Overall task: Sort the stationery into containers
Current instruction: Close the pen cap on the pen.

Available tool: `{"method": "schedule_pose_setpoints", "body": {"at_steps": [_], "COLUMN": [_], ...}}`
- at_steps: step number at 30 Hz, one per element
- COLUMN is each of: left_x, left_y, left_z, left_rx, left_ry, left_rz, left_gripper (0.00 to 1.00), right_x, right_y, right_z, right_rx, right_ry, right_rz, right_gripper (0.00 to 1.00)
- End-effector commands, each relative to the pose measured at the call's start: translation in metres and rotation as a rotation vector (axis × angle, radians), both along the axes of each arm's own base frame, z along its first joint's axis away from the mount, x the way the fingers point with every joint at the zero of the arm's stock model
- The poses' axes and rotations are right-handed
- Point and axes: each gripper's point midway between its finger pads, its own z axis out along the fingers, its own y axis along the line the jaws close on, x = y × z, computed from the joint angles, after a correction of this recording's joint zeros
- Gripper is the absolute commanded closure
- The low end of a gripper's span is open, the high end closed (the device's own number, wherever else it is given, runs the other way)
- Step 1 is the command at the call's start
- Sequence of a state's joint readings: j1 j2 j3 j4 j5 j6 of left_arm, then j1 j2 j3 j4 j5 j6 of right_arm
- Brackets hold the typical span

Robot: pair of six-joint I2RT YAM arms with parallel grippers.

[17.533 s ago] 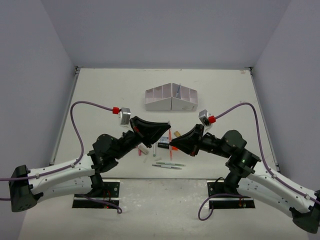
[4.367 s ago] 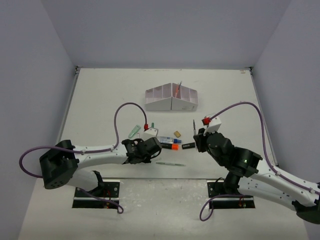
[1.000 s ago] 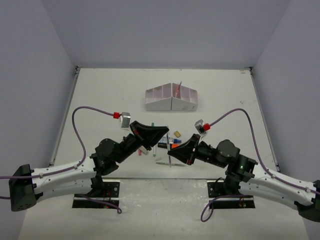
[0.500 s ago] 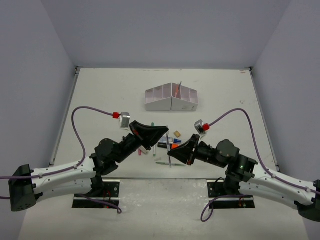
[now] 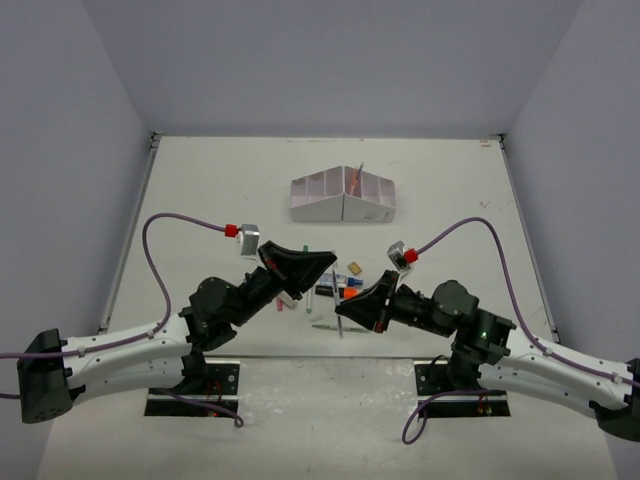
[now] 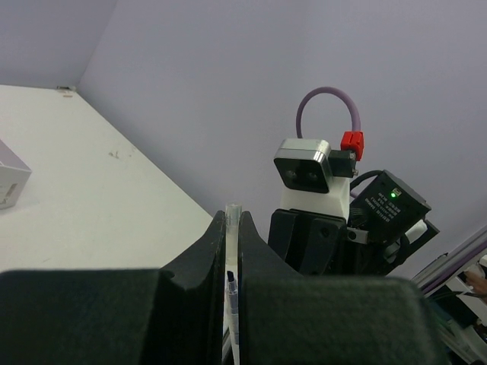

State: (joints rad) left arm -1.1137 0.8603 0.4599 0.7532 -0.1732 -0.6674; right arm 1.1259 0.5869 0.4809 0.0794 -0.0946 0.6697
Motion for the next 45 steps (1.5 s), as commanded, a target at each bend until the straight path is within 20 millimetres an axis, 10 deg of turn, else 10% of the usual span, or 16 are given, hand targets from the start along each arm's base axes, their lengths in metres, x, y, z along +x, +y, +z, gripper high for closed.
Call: {"method": "schedule_pose_setpoints", "body": {"at_steps": [1, 45], "left_x": [0.002, -0.011], "left_y": [0.0, -0.016], "left_z": [0.011, -0.024], "left_rx": [-0.016, 0.042], "left_ry": [-0.029, 0.08], "left_rz": [0.012, -0.102], "left_gripper": [1.0, 1.0], "right_x": [0.002, 0.032], "right_y": [-0.003, -0.024], "right_z": [0.033, 0.082], "right_rx": [0.065, 0.123], "right_ry": [-0.039, -0.168], "right_rz": [-0.022, -0.211], "right_gripper": [1.0, 1.0]}}
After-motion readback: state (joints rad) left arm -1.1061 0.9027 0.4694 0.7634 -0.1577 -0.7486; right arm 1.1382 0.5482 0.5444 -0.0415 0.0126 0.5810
